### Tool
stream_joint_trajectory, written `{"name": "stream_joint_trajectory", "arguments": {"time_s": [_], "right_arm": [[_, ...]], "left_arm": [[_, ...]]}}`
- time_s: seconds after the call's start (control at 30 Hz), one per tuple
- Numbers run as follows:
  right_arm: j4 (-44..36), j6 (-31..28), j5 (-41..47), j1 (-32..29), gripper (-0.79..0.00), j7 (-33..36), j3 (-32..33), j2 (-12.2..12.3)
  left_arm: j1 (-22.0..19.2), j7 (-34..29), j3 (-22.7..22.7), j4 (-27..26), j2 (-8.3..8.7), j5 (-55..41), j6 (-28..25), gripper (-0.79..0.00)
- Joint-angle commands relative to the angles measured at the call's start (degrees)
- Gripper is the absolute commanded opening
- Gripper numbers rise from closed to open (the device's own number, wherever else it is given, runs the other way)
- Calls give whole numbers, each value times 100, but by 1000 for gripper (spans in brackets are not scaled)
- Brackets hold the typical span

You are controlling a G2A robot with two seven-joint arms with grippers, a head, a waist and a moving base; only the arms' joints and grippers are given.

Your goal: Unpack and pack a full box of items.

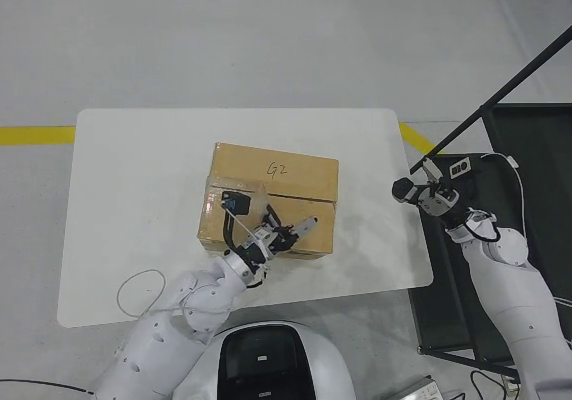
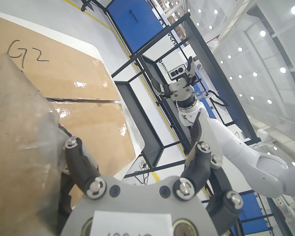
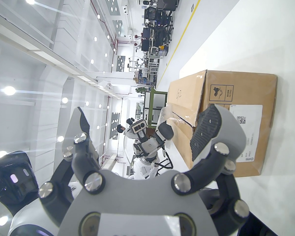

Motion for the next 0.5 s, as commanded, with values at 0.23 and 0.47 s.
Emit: {"name": "stream_joint_trajectory", "arguments": {"time_s": [0.23, 0.47], "right_arm": [[-24, 51, -63, 120, 0, 75, -55, -42], [50, 42, -88, 200, 0, 108, -90, -76]], "left_arm": [[198, -765, -1034, -752, 142, -902, 550, 0], [213, -995, -1287, -779, 158, -1229, 738, 0]]}}
